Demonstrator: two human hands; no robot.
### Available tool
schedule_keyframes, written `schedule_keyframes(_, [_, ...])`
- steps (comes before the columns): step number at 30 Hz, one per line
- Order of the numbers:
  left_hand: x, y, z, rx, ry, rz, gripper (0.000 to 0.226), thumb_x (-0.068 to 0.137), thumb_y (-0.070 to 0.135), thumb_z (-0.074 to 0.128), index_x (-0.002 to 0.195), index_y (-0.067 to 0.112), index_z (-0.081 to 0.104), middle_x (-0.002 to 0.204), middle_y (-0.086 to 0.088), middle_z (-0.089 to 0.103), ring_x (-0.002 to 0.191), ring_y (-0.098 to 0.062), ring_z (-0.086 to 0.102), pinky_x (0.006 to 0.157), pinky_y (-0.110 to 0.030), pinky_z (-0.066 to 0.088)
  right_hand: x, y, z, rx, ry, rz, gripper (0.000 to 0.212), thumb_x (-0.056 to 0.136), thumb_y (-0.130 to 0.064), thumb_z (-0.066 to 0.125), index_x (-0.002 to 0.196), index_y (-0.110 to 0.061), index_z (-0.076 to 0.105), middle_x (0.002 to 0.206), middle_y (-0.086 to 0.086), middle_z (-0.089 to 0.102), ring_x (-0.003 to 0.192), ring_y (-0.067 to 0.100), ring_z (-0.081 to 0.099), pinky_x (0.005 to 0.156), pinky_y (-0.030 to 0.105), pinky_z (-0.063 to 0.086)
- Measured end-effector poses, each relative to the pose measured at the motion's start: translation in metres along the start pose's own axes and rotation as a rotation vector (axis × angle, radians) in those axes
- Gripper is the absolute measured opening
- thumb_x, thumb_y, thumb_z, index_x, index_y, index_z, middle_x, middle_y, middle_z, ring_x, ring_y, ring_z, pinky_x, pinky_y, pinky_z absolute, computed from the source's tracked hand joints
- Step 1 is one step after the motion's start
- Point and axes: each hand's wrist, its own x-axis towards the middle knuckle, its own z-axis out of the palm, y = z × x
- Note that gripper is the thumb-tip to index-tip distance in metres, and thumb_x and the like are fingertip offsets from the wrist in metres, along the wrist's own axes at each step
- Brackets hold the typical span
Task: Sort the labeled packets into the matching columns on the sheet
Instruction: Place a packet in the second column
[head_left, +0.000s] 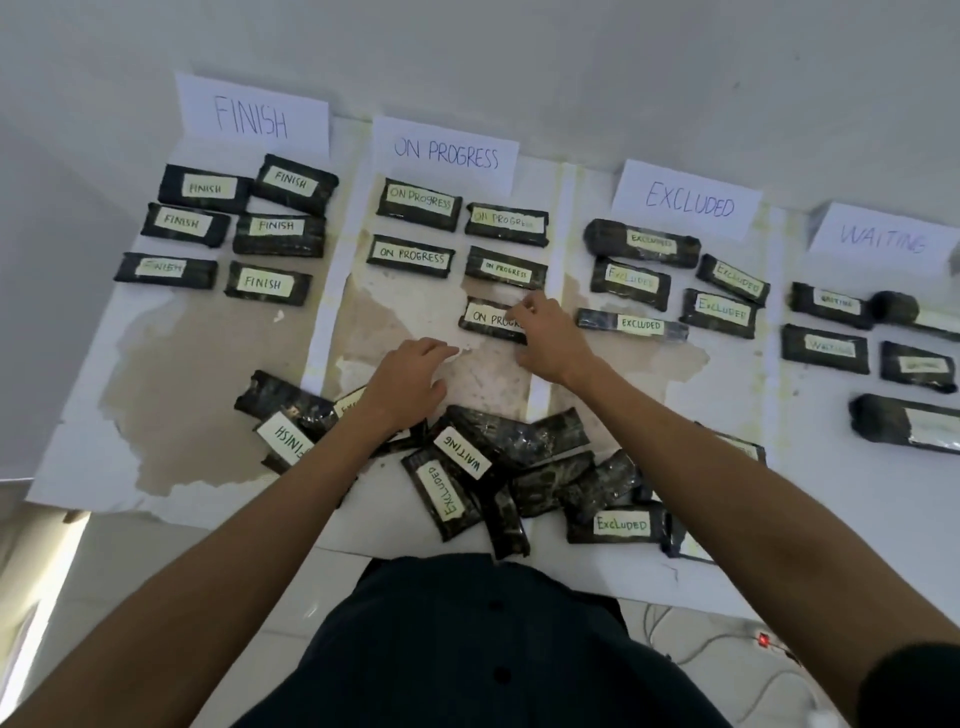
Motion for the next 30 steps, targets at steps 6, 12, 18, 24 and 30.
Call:
schedule_keyframes(6, [-0.036, 0.025, 0.026, 0.002, 0.009, 0.069, 0.047, 0.085, 0.018, 0.056, 0.132, 0.014, 0.05, 0.131, -0.007, 0.054, 0.119, -0.027, 0.048, 0.102, -0.041, 0.039, -0.076, -0.034, 0.017, 0.078, -0.206, 0.001, 0.05, 0.081, -0.034, 0.067, 0.125, -0.018, 0.053, 0.128, 0.008, 0.049, 0.117, 0.026, 0.043, 0.099, 0.04, 0.041])
schedule_keyframes(12, [-0.053, 0.033, 0.04, -0.052, 0.016, -0.004, 0.048, 0.085, 0.016, 0.058, 0.131, 0.012, 0.05, 0.131, -0.009, 0.053, 0.123, -0.027, 0.045, 0.104, -0.042, 0.039, -0.101, -0.032, 0.04, 0.295, -0.192, 0.161, 0.048, 0.073, -0.031, 0.077, 0.115, -0.016, 0.059, 0.111, 0.009, 0.061, 0.105, 0.027, 0.053, 0.09, 0.037, 0.046])
schedule_keyframes(18, [-0.054, 0.052, 0.024, -0.305, 0.233, -0.34, 0.039, 0.089, 0.023, 0.056, 0.127, 0.014, 0.054, 0.125, -0.008, 0.051, 0.12, -0.026, 0.041, 0.1, -0.037, 0.037, -0.102, -0.036, 0.024, 0.424, 0.098, 0.054, 0.017, 0.075, -0.009, 0.073, 0.09, -0.011, 0.067, 0.092, 0.005, 0.059, 0.081, 0.016, 0.05, 0.068, 0.024, 0.038])
schedule_keyframes(24, [-0.043, 0.073, -0.007, -1.431, 0.111, -0.72, 0.028, 0.096, 0.019, 0.048, 0.12, 0.007, 0.056, 0.102, -0.012, 0.064, 0.081, -0.02, 0.062, 0.068, -0.03, 0.052, -0.109, -0.033, 0.013, 0.117, 0.581, -0.393, 0.015, 0.071, -0.001, 0.075, 0.083, -0.003, 0.066, 0.082, 0.011, 0.06, 0.073, 0.025, 0.05, 0.06, 0.032, 0.04])
schedule_keyframes(30, [-0.038, 0.077, -0.008, -1.396, 0.16, -0.638, 0.029, 0.093, 0.003, 0.051, 0.121, 0.009, 0.053, 0.091, -0.007, 0.065, 0.079, -0.015, 0.064, 0.065, -0.023, 0.056, -0.112, -0.027, 0.011, 0.128, 0.511, -0.381, 0.02, 0.073, -0.011, 0.076, 0.09, -0.006, 0.066, 0.096, 0.013, 0.06, 0.083, 0.025, 0.05, 0.067, 0.033, 0.043])
